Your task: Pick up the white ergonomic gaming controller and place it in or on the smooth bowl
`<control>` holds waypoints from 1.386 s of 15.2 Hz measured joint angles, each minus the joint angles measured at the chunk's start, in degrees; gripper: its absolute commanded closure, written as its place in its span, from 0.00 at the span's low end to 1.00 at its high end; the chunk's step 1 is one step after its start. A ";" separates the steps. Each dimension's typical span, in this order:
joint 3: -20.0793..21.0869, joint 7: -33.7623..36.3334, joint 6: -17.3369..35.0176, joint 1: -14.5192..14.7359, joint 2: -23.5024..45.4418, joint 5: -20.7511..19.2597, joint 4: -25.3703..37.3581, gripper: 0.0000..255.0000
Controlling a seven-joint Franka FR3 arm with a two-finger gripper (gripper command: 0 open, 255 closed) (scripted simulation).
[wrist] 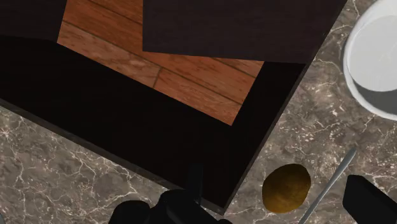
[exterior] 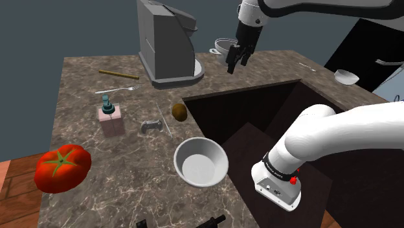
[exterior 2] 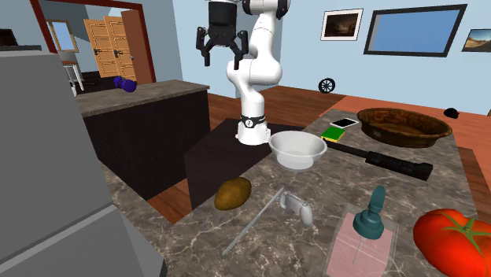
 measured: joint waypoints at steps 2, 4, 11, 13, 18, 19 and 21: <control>0.17 -0.26 0.71 0.29 0.66 0.05 -0.21 0.00; 0.90 -0.98 2.89 1.25 3.77 0.25 0.19 0.00; 3.44 -4.92 11.52 4.45 18.17 -0.09 3.81 0.00; 4.42 -5.77 13.83 5.32 22.64 -0.37 5.31 0.00; 6.76 -7.90 17.92 7.32 32.67 -1.59 9.65 0.00; 7.22 -8.32 18.56 7.72 34.31 -1.90 10.29 0.00; 8.24 -8.82 20.22 8.55 38.70 -2.78 12.29 0.00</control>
